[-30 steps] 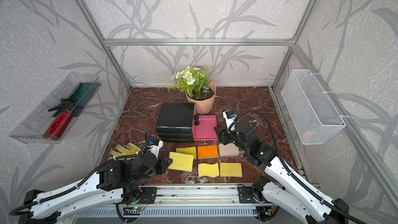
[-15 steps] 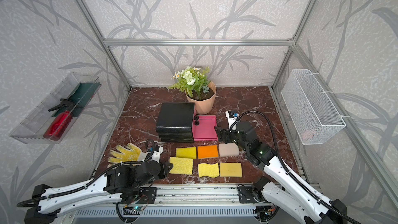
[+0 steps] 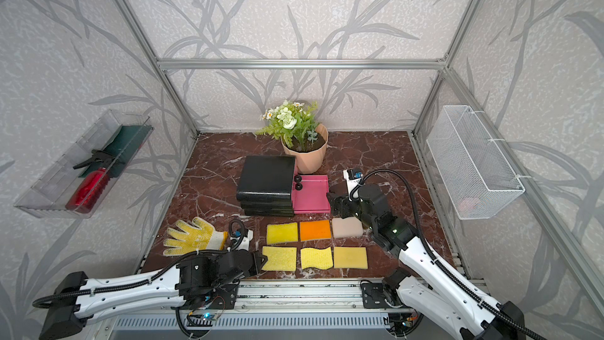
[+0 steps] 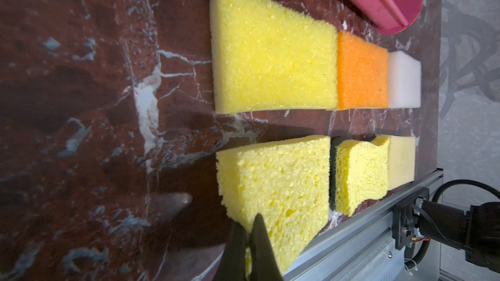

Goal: Take the sponge out of the drawer
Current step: Place the sponge at the center of the board.

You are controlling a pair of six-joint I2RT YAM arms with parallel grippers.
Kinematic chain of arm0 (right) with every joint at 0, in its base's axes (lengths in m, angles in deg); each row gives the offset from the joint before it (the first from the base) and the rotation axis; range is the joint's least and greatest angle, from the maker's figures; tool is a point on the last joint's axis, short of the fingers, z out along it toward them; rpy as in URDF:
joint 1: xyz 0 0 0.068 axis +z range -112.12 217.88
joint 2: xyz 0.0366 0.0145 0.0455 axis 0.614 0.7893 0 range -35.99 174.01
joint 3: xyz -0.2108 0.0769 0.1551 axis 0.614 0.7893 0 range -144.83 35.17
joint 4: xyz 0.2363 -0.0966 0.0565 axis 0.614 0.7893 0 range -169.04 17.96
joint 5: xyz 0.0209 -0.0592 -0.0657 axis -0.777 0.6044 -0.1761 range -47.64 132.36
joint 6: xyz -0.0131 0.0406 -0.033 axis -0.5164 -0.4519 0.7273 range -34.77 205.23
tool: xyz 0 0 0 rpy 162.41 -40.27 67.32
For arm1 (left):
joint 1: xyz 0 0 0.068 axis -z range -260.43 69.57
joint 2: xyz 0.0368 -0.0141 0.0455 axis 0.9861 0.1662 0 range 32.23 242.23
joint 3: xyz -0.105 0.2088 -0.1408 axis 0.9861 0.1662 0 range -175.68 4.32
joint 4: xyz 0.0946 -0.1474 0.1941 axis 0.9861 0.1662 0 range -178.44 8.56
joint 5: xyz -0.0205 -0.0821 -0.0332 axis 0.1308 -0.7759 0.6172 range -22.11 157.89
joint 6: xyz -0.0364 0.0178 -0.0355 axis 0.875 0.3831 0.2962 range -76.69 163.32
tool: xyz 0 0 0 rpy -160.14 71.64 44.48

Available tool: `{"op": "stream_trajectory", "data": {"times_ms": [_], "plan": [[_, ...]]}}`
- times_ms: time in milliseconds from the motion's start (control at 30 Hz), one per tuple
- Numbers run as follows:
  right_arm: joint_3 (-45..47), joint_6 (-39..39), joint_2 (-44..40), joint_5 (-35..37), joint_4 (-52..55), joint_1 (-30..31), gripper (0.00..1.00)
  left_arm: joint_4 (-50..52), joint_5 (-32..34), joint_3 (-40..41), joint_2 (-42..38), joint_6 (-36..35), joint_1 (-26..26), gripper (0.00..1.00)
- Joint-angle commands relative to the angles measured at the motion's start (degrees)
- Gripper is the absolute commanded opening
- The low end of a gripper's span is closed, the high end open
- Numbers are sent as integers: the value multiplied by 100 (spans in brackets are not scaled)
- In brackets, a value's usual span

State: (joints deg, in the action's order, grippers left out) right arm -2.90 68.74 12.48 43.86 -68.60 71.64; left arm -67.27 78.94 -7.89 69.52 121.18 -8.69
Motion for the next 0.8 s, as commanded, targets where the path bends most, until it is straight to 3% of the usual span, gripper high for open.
{"op": "stream_trajectory", "data": {"times_ms": [0, 133, 767], "plan": [[63, -38, 31, -70, -215, -31, 86, -298, -30, 31, 160, 193, 24, 0], [83, -56, 24, -57, -226, -45, 86, -313, -7, 63, 208, 273, 24, 1], [124, -70, -35, -35, -216, -120, 85, 696, 206, -316, -107, 361, 24, 48]]}}
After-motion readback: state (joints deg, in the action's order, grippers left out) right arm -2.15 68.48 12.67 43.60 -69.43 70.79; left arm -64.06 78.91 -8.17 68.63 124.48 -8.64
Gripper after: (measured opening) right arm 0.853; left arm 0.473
